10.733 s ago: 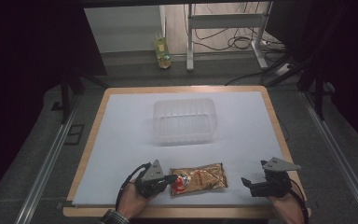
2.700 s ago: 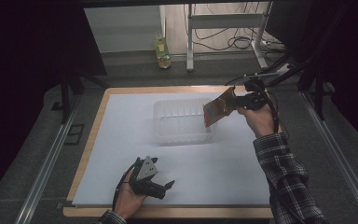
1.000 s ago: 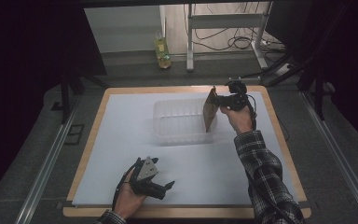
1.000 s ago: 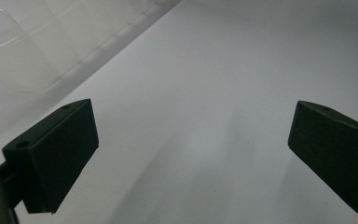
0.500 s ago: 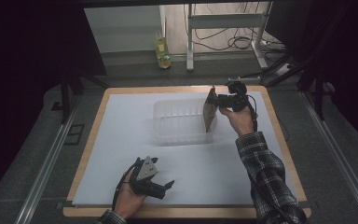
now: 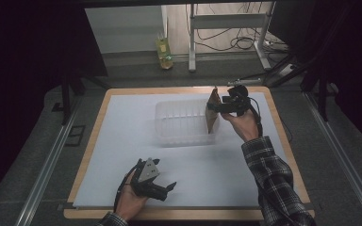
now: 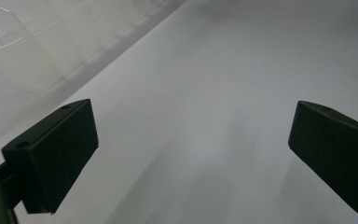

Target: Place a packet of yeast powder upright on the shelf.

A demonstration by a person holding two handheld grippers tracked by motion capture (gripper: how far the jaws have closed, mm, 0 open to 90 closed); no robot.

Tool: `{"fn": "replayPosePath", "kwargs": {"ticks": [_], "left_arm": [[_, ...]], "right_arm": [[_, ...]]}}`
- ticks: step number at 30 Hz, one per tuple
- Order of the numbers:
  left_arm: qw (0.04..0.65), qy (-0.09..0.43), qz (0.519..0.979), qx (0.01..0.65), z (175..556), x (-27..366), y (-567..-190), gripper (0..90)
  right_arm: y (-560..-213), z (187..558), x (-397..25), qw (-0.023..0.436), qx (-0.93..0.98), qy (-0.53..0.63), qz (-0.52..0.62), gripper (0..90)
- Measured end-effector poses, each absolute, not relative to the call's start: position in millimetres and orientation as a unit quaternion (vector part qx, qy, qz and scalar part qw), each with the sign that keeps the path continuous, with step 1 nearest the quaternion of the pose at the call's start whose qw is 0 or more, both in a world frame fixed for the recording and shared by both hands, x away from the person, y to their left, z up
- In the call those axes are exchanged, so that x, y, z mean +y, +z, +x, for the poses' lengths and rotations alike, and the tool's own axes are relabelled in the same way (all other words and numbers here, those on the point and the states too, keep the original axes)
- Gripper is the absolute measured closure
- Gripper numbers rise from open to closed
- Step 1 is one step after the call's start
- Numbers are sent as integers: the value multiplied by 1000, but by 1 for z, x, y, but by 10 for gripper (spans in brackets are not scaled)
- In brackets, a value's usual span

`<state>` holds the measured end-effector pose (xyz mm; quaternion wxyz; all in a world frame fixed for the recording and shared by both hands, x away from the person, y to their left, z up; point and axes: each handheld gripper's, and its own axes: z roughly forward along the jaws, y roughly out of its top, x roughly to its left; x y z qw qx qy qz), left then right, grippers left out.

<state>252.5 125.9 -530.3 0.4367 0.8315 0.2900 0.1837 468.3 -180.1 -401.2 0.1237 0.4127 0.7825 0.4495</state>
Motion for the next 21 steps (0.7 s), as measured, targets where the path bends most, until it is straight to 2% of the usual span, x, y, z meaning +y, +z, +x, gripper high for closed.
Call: {"fn": "replayPosePath", "kwargs": {"ticks": [8,21], "left_arm": [[437,185,832,288,252,126,-531,13],[440,185,830,290,252,126,-531,12]], "right_arm": [[-403,456,-180,151,798,436,388,129],[-404,436,-183,152,810,436,361,81]]}}
